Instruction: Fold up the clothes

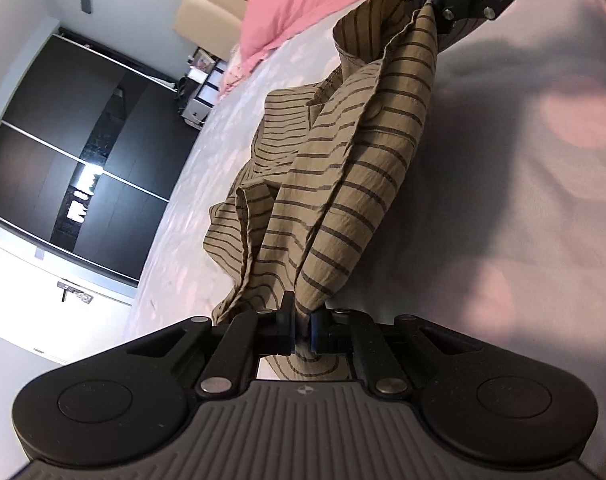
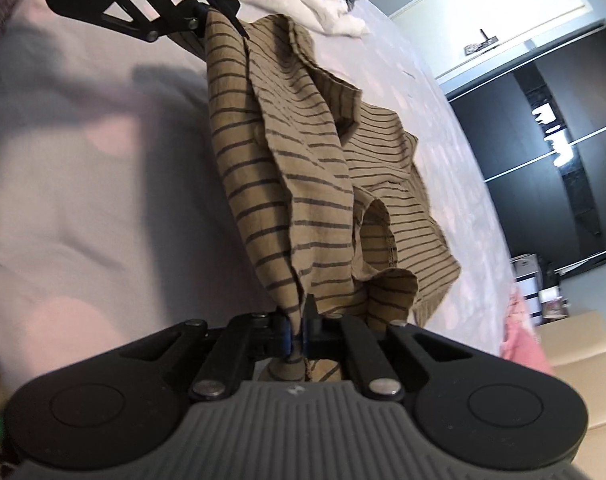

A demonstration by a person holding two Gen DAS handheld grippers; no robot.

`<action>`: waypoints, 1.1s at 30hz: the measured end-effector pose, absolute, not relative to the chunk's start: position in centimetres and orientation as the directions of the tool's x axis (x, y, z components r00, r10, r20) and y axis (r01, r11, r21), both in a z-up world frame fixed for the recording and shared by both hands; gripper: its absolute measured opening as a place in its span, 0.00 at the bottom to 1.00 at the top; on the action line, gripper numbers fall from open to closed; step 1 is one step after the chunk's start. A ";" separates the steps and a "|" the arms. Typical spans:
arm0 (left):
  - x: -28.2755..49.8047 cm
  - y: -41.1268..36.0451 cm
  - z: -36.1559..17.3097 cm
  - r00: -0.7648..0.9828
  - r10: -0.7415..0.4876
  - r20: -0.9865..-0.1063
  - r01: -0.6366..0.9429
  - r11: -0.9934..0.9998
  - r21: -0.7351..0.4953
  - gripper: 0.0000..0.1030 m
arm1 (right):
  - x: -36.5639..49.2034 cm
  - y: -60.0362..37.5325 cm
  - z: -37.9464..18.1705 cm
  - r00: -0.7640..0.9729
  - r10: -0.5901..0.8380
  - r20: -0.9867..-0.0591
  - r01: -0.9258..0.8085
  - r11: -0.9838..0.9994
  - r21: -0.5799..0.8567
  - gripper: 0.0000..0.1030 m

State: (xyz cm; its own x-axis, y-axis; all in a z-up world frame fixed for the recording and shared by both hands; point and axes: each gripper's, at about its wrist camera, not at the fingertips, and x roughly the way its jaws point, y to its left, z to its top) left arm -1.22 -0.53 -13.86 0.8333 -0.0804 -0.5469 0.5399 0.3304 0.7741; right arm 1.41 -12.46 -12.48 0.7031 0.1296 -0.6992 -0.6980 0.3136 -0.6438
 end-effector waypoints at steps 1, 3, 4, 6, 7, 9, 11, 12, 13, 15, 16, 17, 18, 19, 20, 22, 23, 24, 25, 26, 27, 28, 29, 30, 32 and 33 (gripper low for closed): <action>-2.0 -0.4 -13.8 0.828 -0.079 -0.556 0.550 0.309 0.776 0.04 | 1.0 -12.3 -11.9 0.693 0.137 -0.707 -0.707 0.321 -0.630 0.06; -3.3 -0.1 -13.7 0.815 -0.077 -0.574 0.571 0.276 0.773 0.04 | -0.2 -12.0 -11.1 0.675 0.151 -0.723 -0.723 0.333 -0.605 0.06; -3.9 0.1 -13.6 0.807 -0.078 -0.585 0.582 0.270 0.767 0.04 | -1.2 -11.8 -10.9 0.667 0.156 -0.729 -0.730 0.336 -0.595 0.06; -5.1 0.6 -13.3 0.791 -0.083 -0.607 0.604 0.265 0.751 0.04 | -3.0 -11.5 -10.8 0.645 0.169 -0.746 -0.748 0.342 -0.569 0.06; -5.8 0.8 -13.2 0.778 -0.087 -0.623 0.620 0.268 0.737 0.04 | -4.0 -11.3 -10.8 0.631 0.177 -0.756 -0.760 0.338 -0.555 0.06; -7.3 1.3 -13.4 0.744 -0.090 -0.662 0.659 0.256 0.707 0.04 | -5.8 -11.3 -10.8 0.587 0.200 -0.784 -0.796 0.318 -0.515 0.06; -8.4 1.6 -14.3 0.716 -0.085 -0.693 0.691 0.228 0.686 0.04 | -6.9 -11.1 -11.1 0.536 0.214 -0.817 -0.833 0.296 -0.468 0.06; -8.5 1.6 -14.9 0.701 -0.081 -0.708 0.705 0.223 0.673 0.04 | -7.3 -10.9 -11.4 0.512 0.214 -0.832 -0.848 0.280 -0.450 0.06; -8.5 1.6 -15.4 0.688 -0.079 -0.722 0.718 0.220 0.660 0.04 | -7.7 -10.8 -11.8 0.489 0.213 -0.846 -0.863 0.264 -0.432 0.06; -7.8 1.4 -16.2 0.665 -0.083 -0.742 0.738 0.224 0.637 0.04 | -8.0 -10.5 -12.7 0.466 0.196 -0.863 -0.877 0.236 -0.419 0.07; -7.4 1.3 -16.4 0.654 -0.083 -0.752 0.747 0.229 0.624 0.04 | -8.0 -10.5 -13.1 0.461 0.185 -0.868 -0.879 0.229 -0.418 0.07; -7.1 1.3 -16.6 0.647 -0.083 -0.758 0.752 0.234 0.616 0.04 | -7.9 -10.4 -13.5 0.458 0.176 -0.871 -0.880 0.228 -0.416 0.07; -6.9 1.3 -16.7 0.640 -0.082 -0.764 0.757 0.239 0.608 0.04 | -7.9 -10.4 -13.8 0.456 0.171 -0.874 -0.881 0.227 -0.415 0.07; -6.6 1.2 -16.9 0.632 -0.080 -0.771 0.762 0.243 0.600 0.05 | -8.0 -10.3 -14.1 0.454 0.167 -0.875 -0.882 0.224 -0.414 0.08; -6.5 1.2 -17.1 0.623 -0.076 -0.778 0.768 0.246 0.591 0.06 | -8.1 -10.3 -14.4 0.452 0.164 -0.877 -0.884 0.217 -0.415 0.09; -6.8 1.4 -17.1 0.605 -0.065 -0.793 0.779 0.253 0.574 0.09 | -7.7 -9.6 -14.6 0.444 0.160 -0.882 -0.890 0.188 -0.414 0.19; -6.9 1.6 -16.8 0.596 -0.065 -0.800 0.784 0.260 0.563 0.12 | -7.7 -9.5 -14.7 0.440 0.159 -0.884 -0.894 0.173 -0.413 0.21; -6.8 1.7 -16.2 0.585 -0.076 -0.807 0.790 0.277 0.547 0.14 | -7.7 -9.5 -14.6 0.433 0.160 -0.887 -0.898 0.162 -0.409 0.28; -6.7 1.8 -15.5 0.573 -0.092 -0.814 0.796 0.297 0.527 0.16 | -8.0 -9.5 -14.4 0.425 0.165 -0.890 -0.902 0.154 -0.403 0.30; -6.6 2.1 -14.7 0.558 -0.119 -0.822 0.804 0.323 0.499 0.18 | -8.2 -9.5 -14.0 0.421 0.172 -0.891 -0.905 0.151 -0.398 0.31; -6.5 2.3 -13.8 0.542 -0.146 -0.827 0.811 0.348 0.470 0.22 | -8.2 -9.6 -13.8 0.420 0.182 -0.889 -0.905 0.153 -0.397 0.33; -6.5 2.5 -12.9 0.529 -0.172 -0.831 0.817 0.370 0.443 0.25 | -8.3 -9.8 -13.3 0.421 0.197 -0.885 -0.905 0.158 -0.395 0.36; -6.3 2.7 -12.1 0.520 -0.195 -0.832 0.820 0.387 0.422 0.30 | -8.4 -10.0 -12.6 0.422 0.216 -0.880 -0.904 0.166 -0.393 0.37; -6.0 2.9 -11.4 0.514 -0.217 -0.830 0.823 0.398 0.405 0.33 | -8.3 -10.1 -11.8 0.426 0.235 -0.874 -0.902 0.180 -0.391 0.39; -5.7 3.1 -10.1 0.502 -0.255 -0.827 0.827 0.421 0.372 0.37 | -7.9 -10.4 -10.2 0.437 0.271 -0.858 -0.896 0.216 -0.388 0.42; -5.5 3.2 -9.4 0.496 -0.274 -0.824 0.829 0.431 0.355 0.38 | -7.6 -10.5 -9.3 0.443 0.290 -0.848 -0.892 0.238 -0.385 0.44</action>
